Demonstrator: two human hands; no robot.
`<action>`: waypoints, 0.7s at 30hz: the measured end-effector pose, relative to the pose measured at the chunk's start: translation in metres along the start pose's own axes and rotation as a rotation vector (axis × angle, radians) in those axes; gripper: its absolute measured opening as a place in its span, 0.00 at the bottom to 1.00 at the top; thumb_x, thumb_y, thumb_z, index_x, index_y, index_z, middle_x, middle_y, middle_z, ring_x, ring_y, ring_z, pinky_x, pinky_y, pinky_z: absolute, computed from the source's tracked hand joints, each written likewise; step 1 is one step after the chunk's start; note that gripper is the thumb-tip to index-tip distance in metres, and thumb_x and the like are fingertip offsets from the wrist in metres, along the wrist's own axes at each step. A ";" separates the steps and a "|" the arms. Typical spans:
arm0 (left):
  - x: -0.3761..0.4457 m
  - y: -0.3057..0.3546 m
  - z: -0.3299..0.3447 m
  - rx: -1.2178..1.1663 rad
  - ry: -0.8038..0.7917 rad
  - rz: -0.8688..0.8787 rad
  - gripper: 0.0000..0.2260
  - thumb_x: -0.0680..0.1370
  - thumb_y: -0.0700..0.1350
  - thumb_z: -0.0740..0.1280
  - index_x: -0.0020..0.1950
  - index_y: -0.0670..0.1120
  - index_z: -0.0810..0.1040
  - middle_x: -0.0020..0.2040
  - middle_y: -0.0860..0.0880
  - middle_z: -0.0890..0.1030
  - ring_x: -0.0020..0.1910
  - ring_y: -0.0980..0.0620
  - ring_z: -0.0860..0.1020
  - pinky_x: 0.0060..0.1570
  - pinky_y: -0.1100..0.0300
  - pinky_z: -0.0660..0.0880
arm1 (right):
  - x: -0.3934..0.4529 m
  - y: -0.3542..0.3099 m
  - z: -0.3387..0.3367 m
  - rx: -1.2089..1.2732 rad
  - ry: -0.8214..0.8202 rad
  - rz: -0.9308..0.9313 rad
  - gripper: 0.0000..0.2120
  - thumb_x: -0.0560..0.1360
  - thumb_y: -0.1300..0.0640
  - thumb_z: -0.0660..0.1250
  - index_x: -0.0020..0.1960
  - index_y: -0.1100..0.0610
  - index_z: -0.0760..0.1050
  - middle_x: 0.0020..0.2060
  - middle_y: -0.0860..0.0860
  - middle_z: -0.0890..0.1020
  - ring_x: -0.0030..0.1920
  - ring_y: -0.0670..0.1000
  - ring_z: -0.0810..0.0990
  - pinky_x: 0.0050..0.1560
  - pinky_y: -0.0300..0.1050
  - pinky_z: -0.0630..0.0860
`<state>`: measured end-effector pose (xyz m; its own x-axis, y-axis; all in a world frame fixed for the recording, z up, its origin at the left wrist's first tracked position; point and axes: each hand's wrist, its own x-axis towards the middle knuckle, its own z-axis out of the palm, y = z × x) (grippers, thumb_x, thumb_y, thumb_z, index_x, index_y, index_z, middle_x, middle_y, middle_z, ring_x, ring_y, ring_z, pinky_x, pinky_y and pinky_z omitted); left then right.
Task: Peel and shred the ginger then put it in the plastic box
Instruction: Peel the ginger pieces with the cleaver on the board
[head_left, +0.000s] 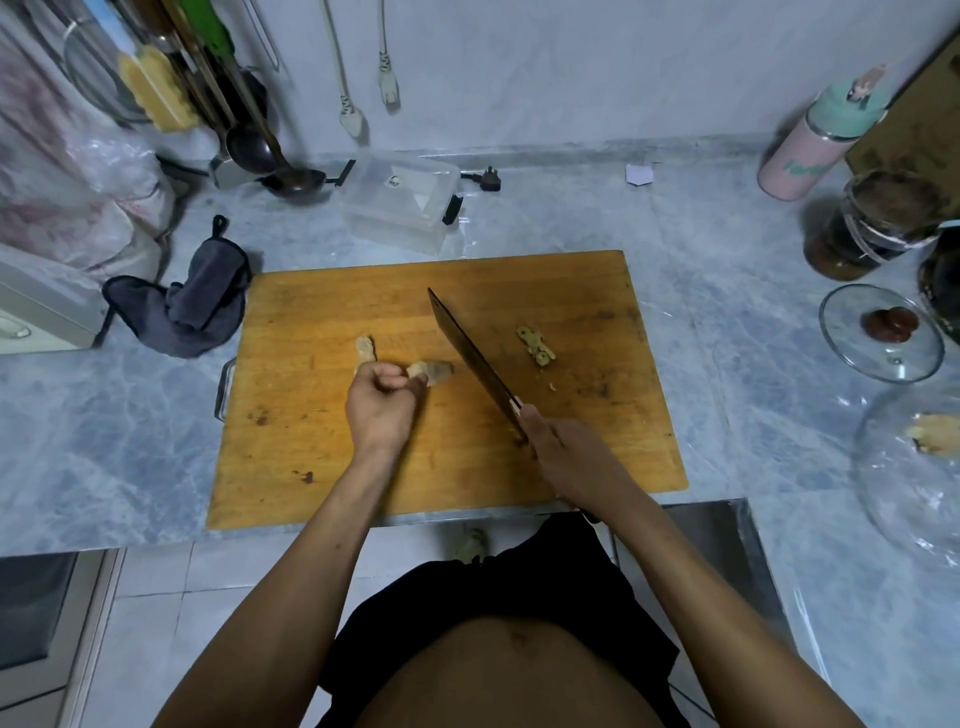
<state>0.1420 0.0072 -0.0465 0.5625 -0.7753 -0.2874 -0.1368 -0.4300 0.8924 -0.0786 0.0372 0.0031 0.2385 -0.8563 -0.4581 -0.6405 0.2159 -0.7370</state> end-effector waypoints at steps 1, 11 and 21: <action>-0.002 -0.001 0.002 -0.007 0.014 0.031 0.12 0.72 0.41 0.76 0.51 0.49 0.77 0.38 0.53 0.77 0.39 0.55 0.76 0.50 0.60 0.74 | 0.000 -0.001 0.000 0.006 0.000 0.001 0.36 0.82 0.36 0.49 0.44 0.67 0.78 0.30 0.51 0.77 0.31 0.50 0.75 0.35 0.43 0.69; -0.020 -0.007 0.013 0.277 -0.029 0.253 0.11 0.75 0.44 0.73 0.56 0.41 0.83 0.48 0.47 0.83 0.47 0.49 0.80 0.49 0.63 0.74 | 0.000 -0.008 0.006 -0.051 -0.038 -0.013 0.29 0.83 0.38 0.49 0.34 0.55 0.72 0.29 0.49 0.76 0.32 0.47 0.75 0.35 0.43 0.67; -0.018 0.008 0.025 0.210 -0.035 0.182 0.15 0.75 0.41 0.74 0.61 0.41 0.81 0.48 0.51 0.81 0.50 0.54 0.78 0.51 0.69 0.70 | 0.004 -0.018 0.005 0.083 -0.117 0.066 0.31 0.83 0.37 0.48 0.36 0.57 0.75 0.38 0.60 0.85 0.32 0.53 0.81 0.39 0.47 0.77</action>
<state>0.1101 0.0062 -0.0431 0.4855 -0.8623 -0.1440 -0.4013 -0.3661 0.8396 -0.0625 0.0322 0.0116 0.2841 -0.7797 -0.5580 -0.5963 0.3120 -0.7396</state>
